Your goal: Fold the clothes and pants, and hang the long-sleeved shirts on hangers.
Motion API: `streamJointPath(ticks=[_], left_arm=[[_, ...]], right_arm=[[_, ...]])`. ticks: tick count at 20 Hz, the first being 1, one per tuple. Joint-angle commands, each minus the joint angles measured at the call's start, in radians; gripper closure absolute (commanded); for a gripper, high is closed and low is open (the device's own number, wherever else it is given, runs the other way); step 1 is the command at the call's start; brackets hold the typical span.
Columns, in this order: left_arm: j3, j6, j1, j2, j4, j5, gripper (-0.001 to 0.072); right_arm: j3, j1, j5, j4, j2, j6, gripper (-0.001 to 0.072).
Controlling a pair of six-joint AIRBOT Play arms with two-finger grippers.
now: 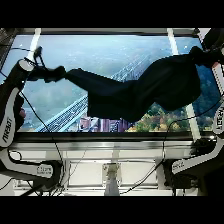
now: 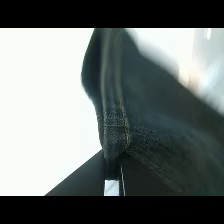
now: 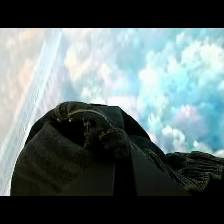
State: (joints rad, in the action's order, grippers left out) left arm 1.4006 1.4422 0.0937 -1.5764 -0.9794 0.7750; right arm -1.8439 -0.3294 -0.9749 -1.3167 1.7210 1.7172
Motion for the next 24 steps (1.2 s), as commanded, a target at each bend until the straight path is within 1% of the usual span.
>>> streamJointPath(ticks=[1,3,8,11,12,15,18,20,23,24], left_arm=[[0.010,0.062,-0.013,0.012,0.016,-0.237,0.0689],[0.010,0.061,-0.028,-0.008,0.015,-0.269,0.0688],[0.010,0.062,-0.063,-0.089,0.016,-0.312,0.0675],[0.010,0.062,-0.080,-0.117,0.085,-0.317,0.0679],[0.010,0.062,-0.083,-0.117,0.095,-0.315,0.0687],[0.009,0.061,-0.084,-0.118,0.068,-0.229,0.0688],[0.009,0.063,-0.084,-0.123,-0.074,-0.117,0.0689],[0.009,0.062,-0.084,-0.123,-0.113,-0.061,0.0689],[0.010,0.056,-0.095,-0.104,-0.113,-0.019,0.0690],[0.010,0.024,-0.108,-0.082,-0.113,-0.015,0.0690]], right_arm=[[-0.001,0.001,0.145,-0.062,0.009,0.187,0.0673],[-0.001,-0.001,0.147,-0.106,0.022,0.239,0.0673],[-0.001,-0.001,0.158,-0.129,0.051,0.246,0.0671],[-0.001,-0.001,0.135,-0.151,0.063,0.304,0.0672],[-0.001,-0.001,0.129,-0.172,0.066,0.307,0.0671],[-0.001,-0.001,0.055,-0.255,0.074,0.305,0.0671],[-0.001,-0.001,-0.021,-0.320,0.085,0.305,0.0671],[-0.001,-0.001,-0.022,-0.312,0.087,0.305,0.0671],[-0.002,-0.001,0.000,-0.274,0.082,0.305,0.0672],[-0.008,-0.001,-0.002,-0.273,0.082,0.305,0.0672]])
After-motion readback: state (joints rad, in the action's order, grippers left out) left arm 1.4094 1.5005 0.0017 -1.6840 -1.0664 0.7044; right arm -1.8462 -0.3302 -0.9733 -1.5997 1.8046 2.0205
